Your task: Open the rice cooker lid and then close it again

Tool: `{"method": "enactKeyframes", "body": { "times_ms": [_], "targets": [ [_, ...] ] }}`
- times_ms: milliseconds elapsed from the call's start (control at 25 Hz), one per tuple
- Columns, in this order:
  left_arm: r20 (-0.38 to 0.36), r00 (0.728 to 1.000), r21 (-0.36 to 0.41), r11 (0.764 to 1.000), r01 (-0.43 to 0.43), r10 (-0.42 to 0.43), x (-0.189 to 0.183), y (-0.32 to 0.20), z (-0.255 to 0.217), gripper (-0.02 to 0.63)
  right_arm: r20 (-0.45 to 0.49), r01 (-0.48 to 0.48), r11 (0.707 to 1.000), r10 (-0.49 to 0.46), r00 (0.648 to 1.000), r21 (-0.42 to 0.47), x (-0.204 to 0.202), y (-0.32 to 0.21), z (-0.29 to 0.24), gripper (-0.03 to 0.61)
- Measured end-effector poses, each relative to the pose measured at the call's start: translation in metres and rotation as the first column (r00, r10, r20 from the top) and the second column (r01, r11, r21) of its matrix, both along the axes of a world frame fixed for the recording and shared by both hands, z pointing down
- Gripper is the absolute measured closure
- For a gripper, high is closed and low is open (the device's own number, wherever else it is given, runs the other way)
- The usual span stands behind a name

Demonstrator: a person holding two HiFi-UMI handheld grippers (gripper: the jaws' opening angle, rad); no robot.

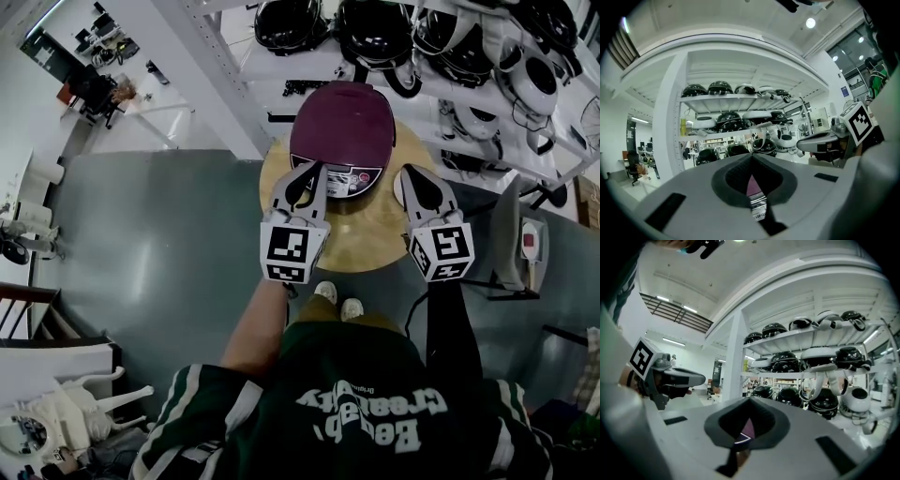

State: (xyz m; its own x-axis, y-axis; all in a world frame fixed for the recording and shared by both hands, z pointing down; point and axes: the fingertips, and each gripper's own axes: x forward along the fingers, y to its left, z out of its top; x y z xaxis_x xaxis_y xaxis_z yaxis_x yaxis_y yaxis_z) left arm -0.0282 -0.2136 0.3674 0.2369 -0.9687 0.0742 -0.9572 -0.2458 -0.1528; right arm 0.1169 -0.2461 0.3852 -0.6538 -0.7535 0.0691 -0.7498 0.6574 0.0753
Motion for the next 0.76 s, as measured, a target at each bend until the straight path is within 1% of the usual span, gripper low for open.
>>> {"method": "enactKeyframes", "body": {
  "times_ms": [160, 320, 400, 560, 760],
  "targets": [
    [-0.006, 1.000, -0.003, 1.000, 0.015, -0.015, -0.006, 0.001, -0.001, 0.615, -0.005, 0.012, 1.000, -0.012, 1.000, 0.002, -0.003, 0.001, 0.000, 0.575],
    [-0.010, 1.000, 0.006, 1.000, 0.002, -0.002, -0.005, 0.004, -0.004, 0.615, 0.002, 0.021, 1.000, -0.021, 1.000, -0.004, -0.007, 0.004, 0.001, 0.575],
    [-0.008, 1.000, 0.006, 1.000, -0.012, 0.012, -0.003, 0.005, -0.004, 0.615, 0.004, 0.023, 1.000, -0.023, 1.000, -0.004, -0.009, 0.005, 0.002, 0.575],
    [0.008, 0.998, -0.023, 0.998, -0.065, 0.065, 0.008, 0.006, 0.002, 0.614, 0.000, 0.023, 1.000, -0.023, 1.000, -0.004, -0.011, 0.005, 0.004, 0.575],
    [-0.012, 0.998, -0.023, 0.997, -0.069, 0.069, 0.010, 0.007, 0.001, 0.615, -0.010, 0.019, 1.000, -0.019, 1.000, -0.007, -0.012, 0.006, 0.006, 0.575]
  ]
}}
